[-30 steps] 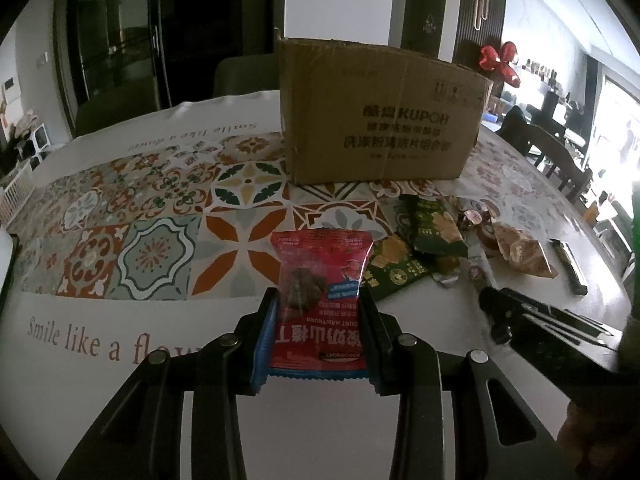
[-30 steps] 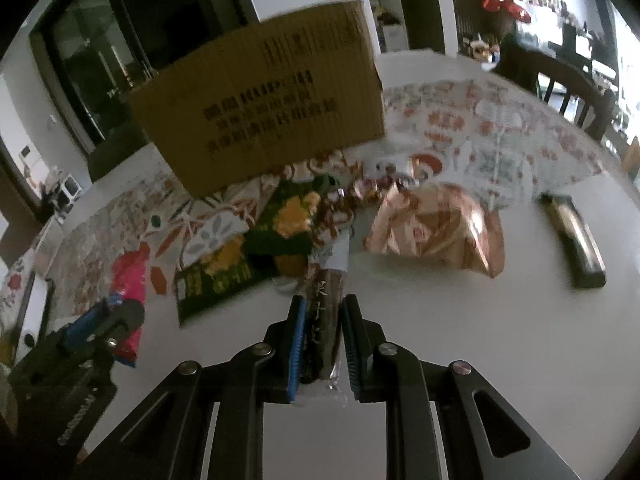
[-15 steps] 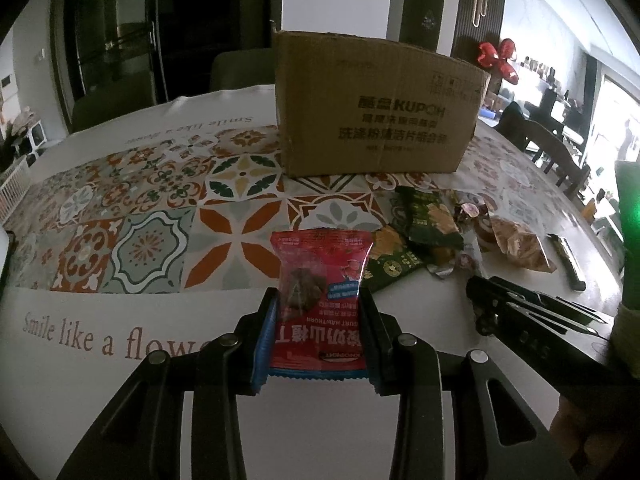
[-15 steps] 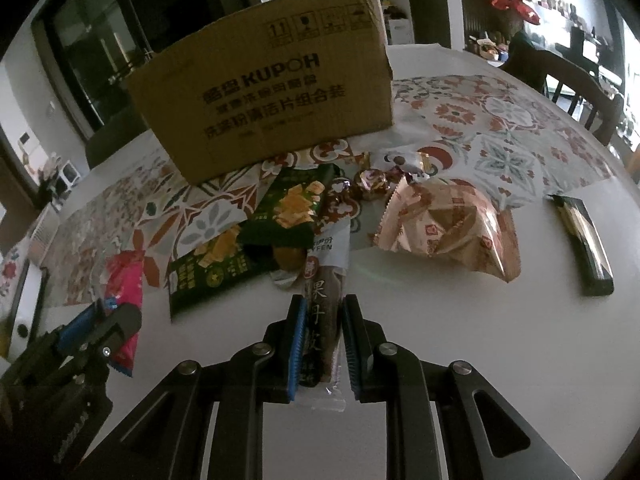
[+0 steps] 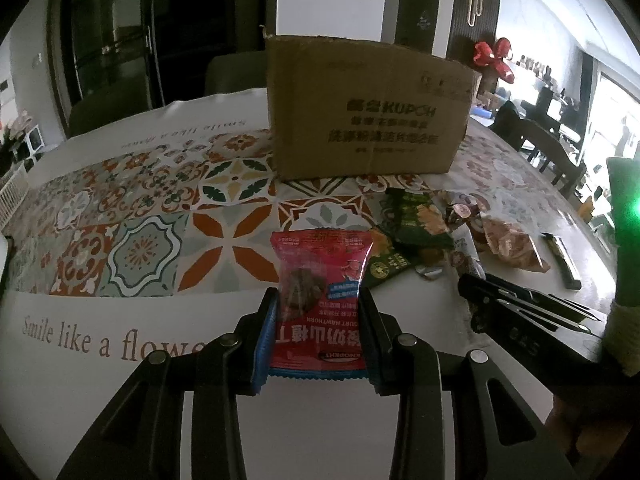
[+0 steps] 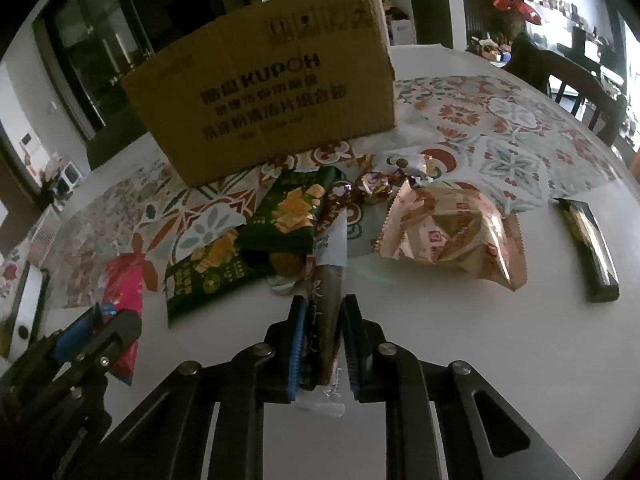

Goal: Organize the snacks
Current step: 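Lift both held snacks and carry them over the cardboard box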

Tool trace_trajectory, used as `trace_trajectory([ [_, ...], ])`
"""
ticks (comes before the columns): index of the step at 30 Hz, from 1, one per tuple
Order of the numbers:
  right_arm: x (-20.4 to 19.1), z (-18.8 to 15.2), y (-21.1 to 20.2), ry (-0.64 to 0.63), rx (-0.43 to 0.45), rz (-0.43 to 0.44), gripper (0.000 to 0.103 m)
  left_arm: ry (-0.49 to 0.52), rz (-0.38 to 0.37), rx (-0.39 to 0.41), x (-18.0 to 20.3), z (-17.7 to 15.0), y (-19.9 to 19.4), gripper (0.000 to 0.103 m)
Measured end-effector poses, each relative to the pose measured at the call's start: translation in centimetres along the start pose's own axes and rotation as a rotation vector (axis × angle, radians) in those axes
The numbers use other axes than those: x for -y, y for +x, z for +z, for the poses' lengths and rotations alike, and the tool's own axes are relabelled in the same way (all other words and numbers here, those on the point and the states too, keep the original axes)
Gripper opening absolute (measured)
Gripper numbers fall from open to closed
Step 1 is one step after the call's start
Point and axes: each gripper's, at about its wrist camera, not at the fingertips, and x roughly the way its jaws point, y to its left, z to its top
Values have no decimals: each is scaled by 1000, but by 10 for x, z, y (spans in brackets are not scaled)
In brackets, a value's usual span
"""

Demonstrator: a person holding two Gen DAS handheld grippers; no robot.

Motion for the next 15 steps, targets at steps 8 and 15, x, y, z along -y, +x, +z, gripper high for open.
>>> trace_trajectory([
  [8, 3, 4, -32, -12, 75, 18, 19, -4, -22, 28, 11, 6, -14, 37],
  [15, 2, 21, -59, -29, 135, 67, 19, -12, -41, 81, 15, 27, -32, 37],
])
